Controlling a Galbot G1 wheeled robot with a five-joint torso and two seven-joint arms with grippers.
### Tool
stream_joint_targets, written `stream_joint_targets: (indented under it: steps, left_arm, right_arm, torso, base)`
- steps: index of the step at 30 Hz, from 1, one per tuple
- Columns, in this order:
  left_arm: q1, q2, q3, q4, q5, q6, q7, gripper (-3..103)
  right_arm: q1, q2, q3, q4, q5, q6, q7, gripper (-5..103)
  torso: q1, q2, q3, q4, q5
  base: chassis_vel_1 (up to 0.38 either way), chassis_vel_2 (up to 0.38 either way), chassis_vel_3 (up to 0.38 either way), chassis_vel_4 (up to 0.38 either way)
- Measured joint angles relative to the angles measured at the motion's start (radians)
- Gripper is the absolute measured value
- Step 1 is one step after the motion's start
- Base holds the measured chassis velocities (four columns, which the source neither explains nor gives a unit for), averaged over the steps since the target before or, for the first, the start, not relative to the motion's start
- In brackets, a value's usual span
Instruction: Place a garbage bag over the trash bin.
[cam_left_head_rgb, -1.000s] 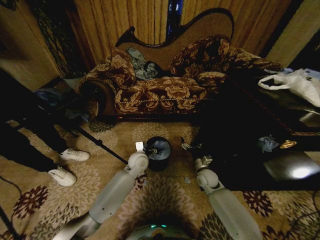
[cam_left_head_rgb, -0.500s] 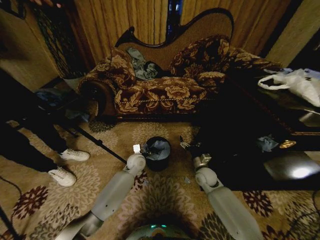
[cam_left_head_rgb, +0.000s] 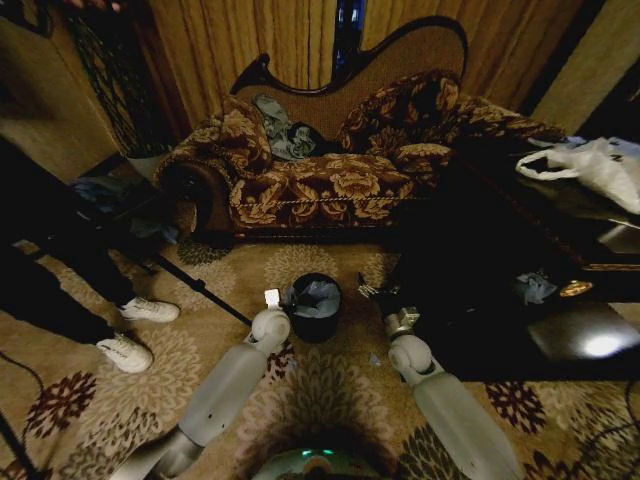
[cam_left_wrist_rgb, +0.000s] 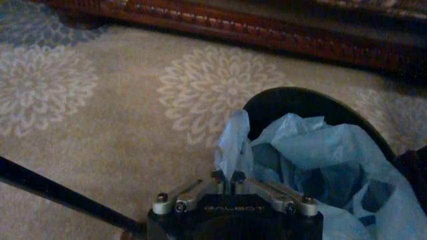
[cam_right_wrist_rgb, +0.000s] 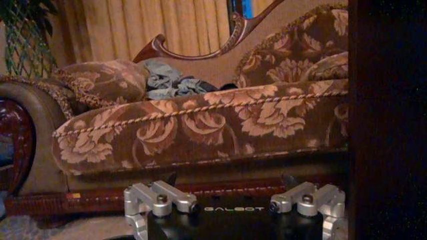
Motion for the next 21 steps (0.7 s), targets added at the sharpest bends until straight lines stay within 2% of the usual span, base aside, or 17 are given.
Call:
stream_joint_targets:
  steps: [4,12,18,21]
  left_arm:
    - [0.011,0.005,-0.001,-0.005,0.019,-0.011,0.014,0]
    - [0.044,0.02,-0.018,-0.035,0.019,-0.01,0.003,0]
    - [0.074,0.011,-0.046,0.038,0.046,-0.017,0.027,0]
    - [0.068,-0.004,-0.055,0.117,0.081,-0.04,0.062,0]
  right_arm:
    - [0.0,0.0,-0.002,-0.002,0.0,-0.007,0.0,100]
    - [0.001,0.002,-0.001,-0.017,-0.001,-0.011,-0.002,100]
    - [0.001,0.008,-0.003,-0.025,-0.005,-0.011,-0.007,100]
    - [0.002,0.007,-0.008,-0.025,-0.005,-0.011,-0.008,100]
  torso:
    - [0.0,0.0,0.0,0.0,-0.0001]
    - [0.0,0.0,0.0,-0.0001,0.0]
    - [0.0,0.0,0.0,0.0001,0.0]
    - [0.0,0.0,0.0,0.0001,-0.0001]
  base:
    - [0.0,0.0,0.0,0.0]
    - [0.0,0.0,0.0,0.0]
    - [0.0,0.0,0.0,0.0]
    - [0.0,0.0,0.0,0.0]
